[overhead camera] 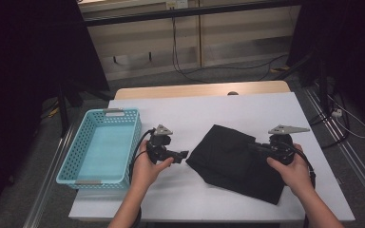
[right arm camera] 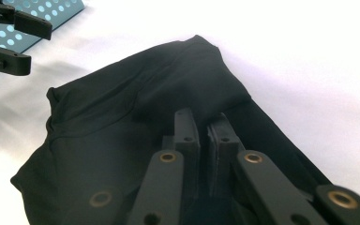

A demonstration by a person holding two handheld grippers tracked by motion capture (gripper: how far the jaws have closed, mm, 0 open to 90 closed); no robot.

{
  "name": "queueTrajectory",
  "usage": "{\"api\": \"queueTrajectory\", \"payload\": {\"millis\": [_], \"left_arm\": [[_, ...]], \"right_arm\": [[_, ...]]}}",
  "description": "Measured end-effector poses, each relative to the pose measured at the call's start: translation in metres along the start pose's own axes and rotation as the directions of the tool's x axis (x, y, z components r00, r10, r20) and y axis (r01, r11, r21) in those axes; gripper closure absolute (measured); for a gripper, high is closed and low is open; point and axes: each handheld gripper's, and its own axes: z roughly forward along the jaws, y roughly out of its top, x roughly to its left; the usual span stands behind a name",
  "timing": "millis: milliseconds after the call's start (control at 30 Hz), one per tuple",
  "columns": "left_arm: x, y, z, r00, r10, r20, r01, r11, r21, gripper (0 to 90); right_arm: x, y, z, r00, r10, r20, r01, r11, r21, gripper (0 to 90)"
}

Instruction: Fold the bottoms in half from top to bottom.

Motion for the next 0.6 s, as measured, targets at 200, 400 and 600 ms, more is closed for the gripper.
{"api": "queueTrajectory", "payload": {"millis": [200, 400, 600], "left_arm": [[0.0013, -0.0018, 0.0004, 1.0, -0.007, 0.001, 0.007, 1.0, 0.006, 12.1], [0.0012, -0.001, -0.0009, 1.0, -0.002, -0.006, 0.002, 1.0, 0.002, 12.0], [0.002, -0.0024, 0.0001, 0.9999, -0.013, -0.001, 0.013, 0.9999, 0.005, 11.5]], "right_arm": [[0.0005, -0.001, -0.0029, 0.9999, -0.006, 0.012, 0.006, 1.0, -0.013, 85.2], [0.0008, -0.0025, -0.0065, 0.9999, -0.01, 0.007, 0.01, 1.0, -0.009, 85.1], [-0.001, -0.0023, -0.0092, 1.0, 0.0, 0.008, 0.0, 1.0, -0.019, 85.1]]}}
